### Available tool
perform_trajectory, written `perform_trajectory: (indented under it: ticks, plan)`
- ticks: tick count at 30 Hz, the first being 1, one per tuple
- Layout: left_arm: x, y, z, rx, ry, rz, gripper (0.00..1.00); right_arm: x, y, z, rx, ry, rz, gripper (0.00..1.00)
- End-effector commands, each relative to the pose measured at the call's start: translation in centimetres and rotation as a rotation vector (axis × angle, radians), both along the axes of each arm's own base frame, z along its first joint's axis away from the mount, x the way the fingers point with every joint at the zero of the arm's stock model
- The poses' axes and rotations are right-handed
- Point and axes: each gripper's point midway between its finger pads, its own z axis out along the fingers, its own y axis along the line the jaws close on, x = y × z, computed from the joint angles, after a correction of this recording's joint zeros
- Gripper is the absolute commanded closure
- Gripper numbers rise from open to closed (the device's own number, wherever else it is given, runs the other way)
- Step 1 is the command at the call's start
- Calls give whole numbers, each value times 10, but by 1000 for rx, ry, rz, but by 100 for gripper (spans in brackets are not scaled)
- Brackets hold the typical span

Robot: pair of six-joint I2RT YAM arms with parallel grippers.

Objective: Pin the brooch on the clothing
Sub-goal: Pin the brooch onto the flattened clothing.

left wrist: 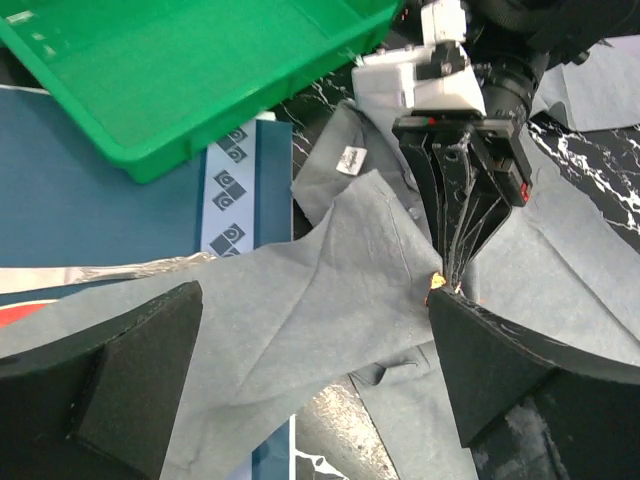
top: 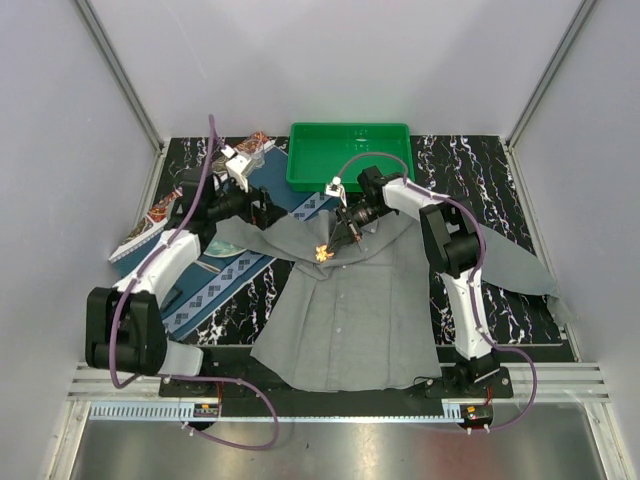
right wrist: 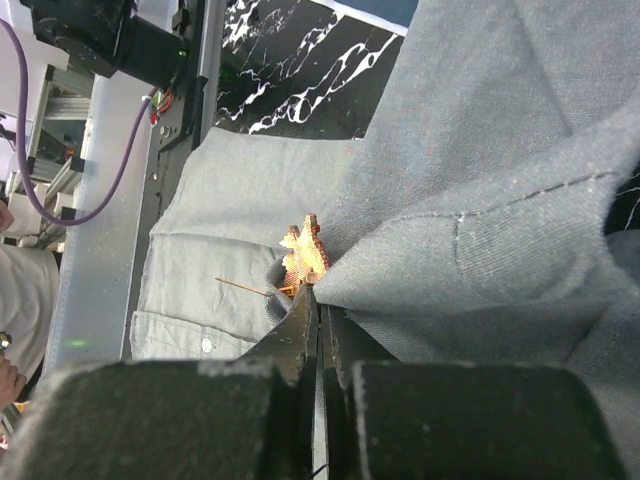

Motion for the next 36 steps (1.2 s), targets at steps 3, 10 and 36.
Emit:
perform_trajectory:
  ticks: [3, 10, 36]
  plan:
    - [-21, -2, -1, -39, 95, -251, 2, 0, 1, 3, -1, -59, 53, 100]
    - [-28, -39, -40, -164, 253, -437, 40, -3, 2, 2, -16, -95, 87, 100]
    - [-52, -96, -85, -327, 436, -415, 52, -15, -3, 4, -30, -143, 220, 100]
